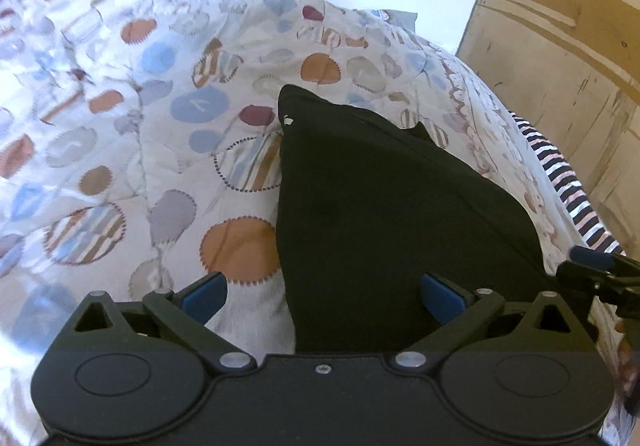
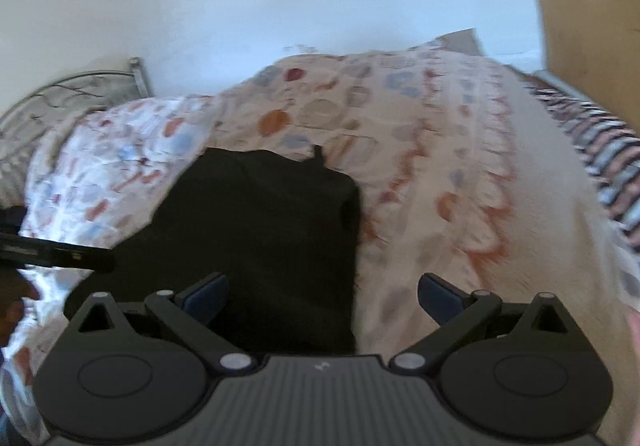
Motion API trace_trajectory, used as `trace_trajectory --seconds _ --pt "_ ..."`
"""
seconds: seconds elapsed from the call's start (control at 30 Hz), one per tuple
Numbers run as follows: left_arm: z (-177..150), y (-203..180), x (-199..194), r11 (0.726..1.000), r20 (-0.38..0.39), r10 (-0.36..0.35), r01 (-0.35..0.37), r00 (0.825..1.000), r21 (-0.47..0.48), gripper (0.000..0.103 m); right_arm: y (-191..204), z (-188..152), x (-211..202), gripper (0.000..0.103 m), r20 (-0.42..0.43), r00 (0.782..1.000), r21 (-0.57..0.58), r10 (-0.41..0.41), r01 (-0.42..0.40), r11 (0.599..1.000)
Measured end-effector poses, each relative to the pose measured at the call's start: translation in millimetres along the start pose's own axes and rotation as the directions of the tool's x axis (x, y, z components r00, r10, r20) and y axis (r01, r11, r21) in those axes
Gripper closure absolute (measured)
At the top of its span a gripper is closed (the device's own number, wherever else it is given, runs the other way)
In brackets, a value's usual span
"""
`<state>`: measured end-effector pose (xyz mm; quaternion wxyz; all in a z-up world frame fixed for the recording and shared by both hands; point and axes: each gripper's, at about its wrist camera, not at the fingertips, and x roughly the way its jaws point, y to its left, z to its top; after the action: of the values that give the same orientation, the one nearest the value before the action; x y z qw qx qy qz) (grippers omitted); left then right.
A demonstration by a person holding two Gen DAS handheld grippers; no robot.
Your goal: Fold small clothes
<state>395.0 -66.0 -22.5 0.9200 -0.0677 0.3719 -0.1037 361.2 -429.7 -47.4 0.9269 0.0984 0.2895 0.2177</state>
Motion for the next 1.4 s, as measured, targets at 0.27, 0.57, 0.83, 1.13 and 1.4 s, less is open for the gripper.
trace_trajectory --seconds 0.27,0.57,0.83,1.13,1.4 --pt "19 22 39 0.996 -0.048 -0.093 0.094 0.995 0.012 0.001 -27 29 70 0.003 -0.109 0.982 0.106 0.155 -0.144 0.984" --pt "24 26 60 0.989 -0.114 -0.139 0.134 0.984 -0.057 0.011 -37 20 82 0.053 -0.137 0.975 0.165 0.177 -0.153 0.974" --pt "34 12 56 0.985 -0.115 -0.166 0.16 0.979 -0.063 0.076 -22 23 77 0.095 -0.114 0.983 0.154 0.141 -0.123 0.98" --pt "79 -5 3 0.989 -0.008 -0.141 0.141 0.99 0.042 0.09 40 66 46 0.096 0.026 0.988 0.038 0.149 -0.15 0.988" --pt "135 17 -83 0.991 0.127 -0.042 0.025 0.991 0.134 0.09 121 117 48 0.096 0.135 0.96 -0.016 0.246 -0.246 0.969"
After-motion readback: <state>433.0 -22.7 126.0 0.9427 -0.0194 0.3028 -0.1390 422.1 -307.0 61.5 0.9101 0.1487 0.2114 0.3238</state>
